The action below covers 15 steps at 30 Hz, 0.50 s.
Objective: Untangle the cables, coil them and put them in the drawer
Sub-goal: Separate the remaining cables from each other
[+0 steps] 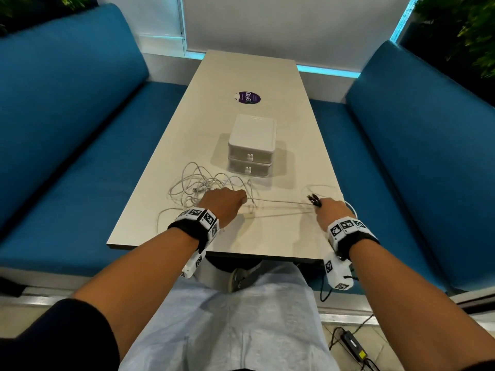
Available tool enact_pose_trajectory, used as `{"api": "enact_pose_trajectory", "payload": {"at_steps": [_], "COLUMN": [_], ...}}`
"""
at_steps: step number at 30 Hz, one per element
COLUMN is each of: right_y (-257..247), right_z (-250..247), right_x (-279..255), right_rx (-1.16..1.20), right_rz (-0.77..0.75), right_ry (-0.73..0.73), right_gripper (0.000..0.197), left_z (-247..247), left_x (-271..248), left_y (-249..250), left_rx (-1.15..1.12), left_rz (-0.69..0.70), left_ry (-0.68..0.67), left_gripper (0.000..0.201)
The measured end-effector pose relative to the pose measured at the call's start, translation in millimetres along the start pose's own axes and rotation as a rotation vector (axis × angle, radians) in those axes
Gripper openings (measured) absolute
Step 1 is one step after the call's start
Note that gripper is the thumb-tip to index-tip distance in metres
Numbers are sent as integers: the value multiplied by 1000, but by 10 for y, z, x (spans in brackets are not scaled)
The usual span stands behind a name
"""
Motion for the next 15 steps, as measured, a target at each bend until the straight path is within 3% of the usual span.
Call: {"api": "enact_pose_trajectory", "payload": {"at_steps": [4, 9, 15], "right_y": [-7, -321, -741], "right_z": [31, 64, 309], "right_x": [-62, -213, -369], "right_rx": [15, 146, 308], "right_rz": [-13, -150, -438], "right_ry": [27, 135, -104], "right_gripper": [23, 28, 21], "left_z": [84, -14, -145], "left_x": [-31, 31, 101], "left_y": [44, 203, 409], "left_rx": [28, 93, 48], "left_rz": [2, 25, 95], "left_ry": [-29, 12, 53], "left_gripper": [25, 28, 29]}}
Point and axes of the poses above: each hand's wrist, its own x-axis towards the middle knuckle, its own z-axis out of the palm, y = z × x, the point moved 3 cm from there along x, towards the middle knuckle, and after that the axes turned 13 degrees about x, right-handed, at the moved point
